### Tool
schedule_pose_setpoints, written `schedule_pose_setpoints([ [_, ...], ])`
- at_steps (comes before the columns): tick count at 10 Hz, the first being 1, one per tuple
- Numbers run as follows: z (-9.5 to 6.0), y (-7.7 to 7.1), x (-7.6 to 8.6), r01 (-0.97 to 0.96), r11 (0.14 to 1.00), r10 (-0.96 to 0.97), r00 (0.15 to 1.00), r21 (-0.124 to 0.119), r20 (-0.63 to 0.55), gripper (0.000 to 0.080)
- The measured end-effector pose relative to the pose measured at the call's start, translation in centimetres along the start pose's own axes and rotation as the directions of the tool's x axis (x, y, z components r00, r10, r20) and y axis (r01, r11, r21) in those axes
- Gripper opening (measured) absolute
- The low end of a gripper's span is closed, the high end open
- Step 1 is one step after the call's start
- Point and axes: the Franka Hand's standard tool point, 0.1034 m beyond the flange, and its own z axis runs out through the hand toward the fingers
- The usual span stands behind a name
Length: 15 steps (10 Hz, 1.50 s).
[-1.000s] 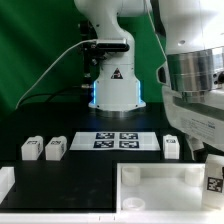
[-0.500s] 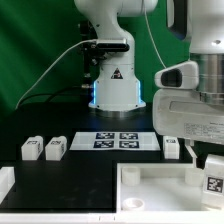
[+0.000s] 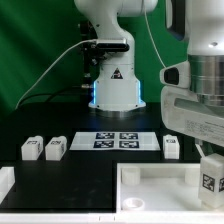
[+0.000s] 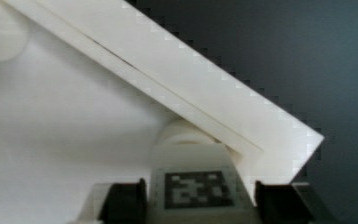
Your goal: Assemble one leg
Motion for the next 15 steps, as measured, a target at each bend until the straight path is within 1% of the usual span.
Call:
schedule_pose_setpoints([
  [1, 0.15, 0.13, 0.11, -0.227, 0.974, 0.227, 0.974, 0.007, 0.020, 0.0293],
  [2, 0.49, 0.23, -0.21, -0.391, 0.920, 0.391, 0.920, 0.001, 0.036, 0.0293],
  [3, 0.52, 0.13, -0.24, -0.435, 0.900, 0.435, 0.900, 0.004, 0.037, 0.0293],
  [5, 0.52, 0.13, -0.24, -0.429, 0.903, 0.429, 0.903, 0.004, 0.037, 0.0293],
  [6, 0.52, 0.14, -0.24, -0.419, 0.908, 0.418, 0.908, 0.005, 0.036, 0.0308],
  [7, 0.51, 0.13, -0.19, -0.336, 0.942, 0.335, 0.941, 0.010, 0.036, 0.0308],
  [8, 0.42, 0.11, -0.08, -0.232, 0.973, 0.231, 0.972, 0.018, 0.036, 0.0498],
  [9, 0.21, -0.03, -0.20, -0.097, 0.995, 0.096, 0.995, 0.026, 0.033, 0.0601],
  [10, 0.06, 0.01, -0.09, 0.115, 0.993, -0.116, 0.993, 0.033, 0.018, 0.0634],
  [11, 0.07, 0.14, 0.03, 0.281, 0.959, -0.281, 0.960, 0.037, 0.005, 0.0634],
  [13, 0.19, 0.19, 0.09, 0.376, 0.926, -0.376, 0.926, 0.036, 0.002, 0.0647],
  [14, 0.31, 0.31, 0.31, 0.529, 0.849, -0.529, 0.849, 0.010, -0.006, 0.0649],
  [15, 0.57, 0.15, 0.58, 0.677, 0.735, -0.678, 0.735, -0.032, -0.009, 0.0649],
])
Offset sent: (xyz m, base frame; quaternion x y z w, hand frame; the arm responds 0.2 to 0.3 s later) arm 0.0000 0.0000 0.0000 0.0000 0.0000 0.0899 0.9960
